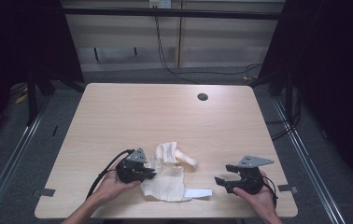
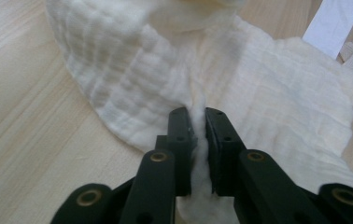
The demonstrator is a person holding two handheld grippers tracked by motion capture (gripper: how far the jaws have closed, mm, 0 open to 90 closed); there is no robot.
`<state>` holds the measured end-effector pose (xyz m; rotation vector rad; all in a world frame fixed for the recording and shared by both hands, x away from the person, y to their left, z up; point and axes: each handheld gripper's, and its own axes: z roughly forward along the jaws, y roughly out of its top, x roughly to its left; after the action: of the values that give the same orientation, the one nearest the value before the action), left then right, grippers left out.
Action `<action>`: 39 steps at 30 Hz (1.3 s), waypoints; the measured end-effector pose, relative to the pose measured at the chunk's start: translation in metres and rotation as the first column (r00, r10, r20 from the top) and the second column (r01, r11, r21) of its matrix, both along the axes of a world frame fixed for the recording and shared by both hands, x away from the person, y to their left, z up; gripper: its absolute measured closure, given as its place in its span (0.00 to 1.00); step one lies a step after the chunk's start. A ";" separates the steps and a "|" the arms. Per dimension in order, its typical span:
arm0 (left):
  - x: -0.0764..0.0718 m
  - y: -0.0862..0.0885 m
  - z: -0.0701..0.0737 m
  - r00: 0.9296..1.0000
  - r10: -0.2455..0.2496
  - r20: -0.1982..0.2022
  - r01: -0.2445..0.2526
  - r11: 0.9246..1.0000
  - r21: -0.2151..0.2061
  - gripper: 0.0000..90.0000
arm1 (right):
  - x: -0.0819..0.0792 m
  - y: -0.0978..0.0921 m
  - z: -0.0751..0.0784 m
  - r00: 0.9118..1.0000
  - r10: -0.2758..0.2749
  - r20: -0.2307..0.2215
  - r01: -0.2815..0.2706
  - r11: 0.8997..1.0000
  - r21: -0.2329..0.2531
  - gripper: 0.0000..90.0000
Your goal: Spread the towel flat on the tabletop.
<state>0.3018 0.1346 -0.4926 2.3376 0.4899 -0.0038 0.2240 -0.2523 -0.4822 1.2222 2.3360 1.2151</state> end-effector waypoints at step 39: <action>-0.063 -0.087 0.003 0.956 -0.291 0.020 0.291 0.957 0.000 0.70 | 0.000 0.002 0.000 1.000 0.022 -0.010 -0.022 1.000 -0.004 0.32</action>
<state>0.2387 0.0477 -0.4896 2.3840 0.1312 -0.1206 0.2236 -0.2502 -0.4822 1.2066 2.3641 1.2133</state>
